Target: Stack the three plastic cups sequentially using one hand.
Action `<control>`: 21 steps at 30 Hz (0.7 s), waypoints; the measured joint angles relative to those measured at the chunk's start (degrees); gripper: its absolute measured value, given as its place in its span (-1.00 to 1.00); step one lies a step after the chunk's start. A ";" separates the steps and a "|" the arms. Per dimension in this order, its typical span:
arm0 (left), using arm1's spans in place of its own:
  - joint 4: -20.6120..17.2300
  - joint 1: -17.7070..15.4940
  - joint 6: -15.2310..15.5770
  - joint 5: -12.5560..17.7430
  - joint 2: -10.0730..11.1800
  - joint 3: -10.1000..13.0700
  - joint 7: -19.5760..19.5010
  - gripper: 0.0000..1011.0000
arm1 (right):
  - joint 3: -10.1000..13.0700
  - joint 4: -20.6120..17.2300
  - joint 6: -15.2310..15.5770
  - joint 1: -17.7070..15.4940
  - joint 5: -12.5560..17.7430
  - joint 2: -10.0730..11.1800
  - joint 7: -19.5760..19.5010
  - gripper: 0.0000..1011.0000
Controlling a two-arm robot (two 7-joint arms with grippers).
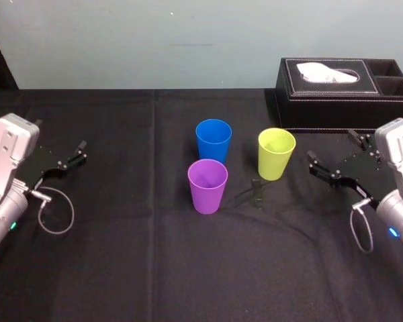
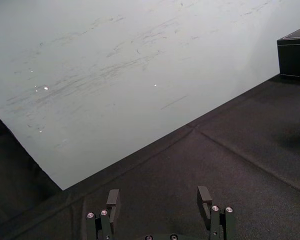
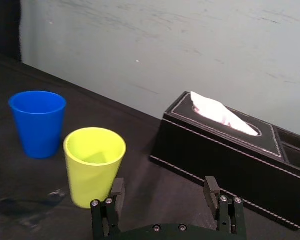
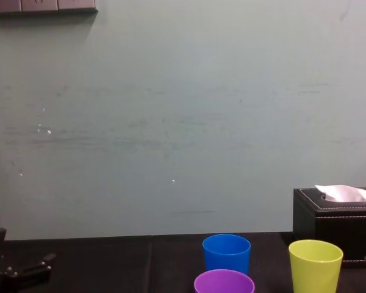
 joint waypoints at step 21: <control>0.00 0.00 0.00 0.00 0.00 0.00 0.00 1.00 | 3.25 -5.95 6.71 -6.82 9.51 -1.22 9.19 0.98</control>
